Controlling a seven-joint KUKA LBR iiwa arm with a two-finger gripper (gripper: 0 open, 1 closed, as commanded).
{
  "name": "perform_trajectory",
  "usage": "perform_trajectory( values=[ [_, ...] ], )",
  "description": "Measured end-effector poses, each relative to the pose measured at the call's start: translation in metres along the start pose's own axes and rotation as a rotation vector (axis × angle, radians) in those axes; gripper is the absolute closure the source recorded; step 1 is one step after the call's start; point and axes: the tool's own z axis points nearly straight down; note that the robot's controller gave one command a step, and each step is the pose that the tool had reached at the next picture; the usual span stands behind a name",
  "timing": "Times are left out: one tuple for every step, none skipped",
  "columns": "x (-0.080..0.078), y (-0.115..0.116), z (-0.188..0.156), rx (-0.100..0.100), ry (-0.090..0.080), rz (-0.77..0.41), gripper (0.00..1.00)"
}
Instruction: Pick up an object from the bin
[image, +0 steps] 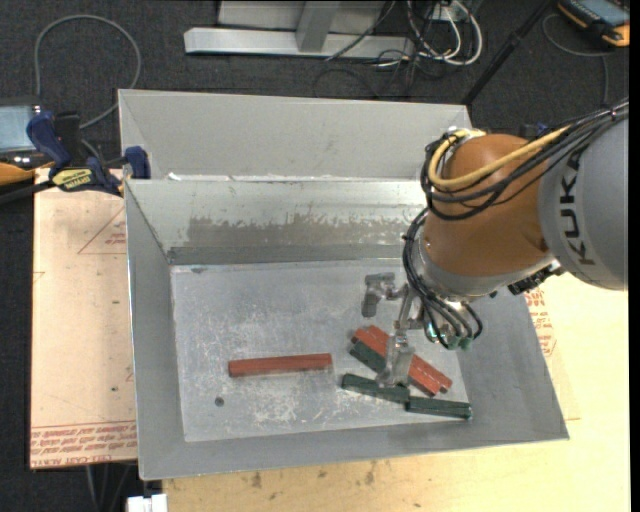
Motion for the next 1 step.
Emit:
perform_trajectory(
  values=[
    [-0.0221,0.1244,0.1444,-0.001,-0.005,-0.288,0.00]
  ],
)
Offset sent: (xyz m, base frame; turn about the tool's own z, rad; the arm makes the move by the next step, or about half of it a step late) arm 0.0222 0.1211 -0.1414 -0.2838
